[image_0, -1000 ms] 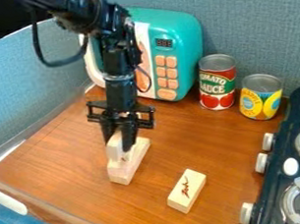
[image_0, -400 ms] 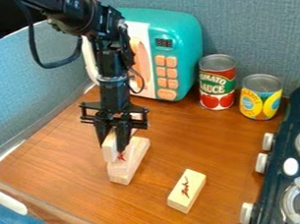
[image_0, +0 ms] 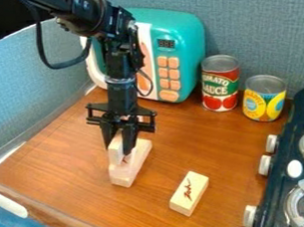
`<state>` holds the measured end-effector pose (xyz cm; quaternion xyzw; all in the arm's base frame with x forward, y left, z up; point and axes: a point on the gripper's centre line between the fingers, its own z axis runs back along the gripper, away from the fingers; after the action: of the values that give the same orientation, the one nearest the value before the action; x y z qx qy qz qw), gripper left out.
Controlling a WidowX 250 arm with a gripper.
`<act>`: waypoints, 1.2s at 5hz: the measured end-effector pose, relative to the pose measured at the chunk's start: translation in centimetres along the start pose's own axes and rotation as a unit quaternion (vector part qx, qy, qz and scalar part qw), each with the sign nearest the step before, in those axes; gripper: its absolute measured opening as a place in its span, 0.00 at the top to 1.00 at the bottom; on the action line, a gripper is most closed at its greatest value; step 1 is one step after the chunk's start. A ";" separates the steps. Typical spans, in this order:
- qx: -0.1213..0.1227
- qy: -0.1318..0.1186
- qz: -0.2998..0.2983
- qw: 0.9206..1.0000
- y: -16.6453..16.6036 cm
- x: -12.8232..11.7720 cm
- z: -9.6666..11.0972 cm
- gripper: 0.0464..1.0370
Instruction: Put the white block on top of rectangular tower
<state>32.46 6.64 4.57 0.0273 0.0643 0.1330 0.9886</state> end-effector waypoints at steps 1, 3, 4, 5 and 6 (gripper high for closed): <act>0.006 -0.002 -0.006 1.000 -0.5 -0.2 -0.4 0.74; 0.008 -0.002 -0.004 1.000 -1.1 -0.4 -0.6 0.67; 0.006 -0.002 0.003 1.000 -0.9 -0.4 -0.7 0.58; 0.002 -0.001 0.008 1.000 -0.8 -0.4 -0.7 0.58; -0.003 0.003 0.013 1.000 -0.5 -0.5 -0.7 0.58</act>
<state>32.02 6.09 3.85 0.0249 0.0667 0.1460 0.9867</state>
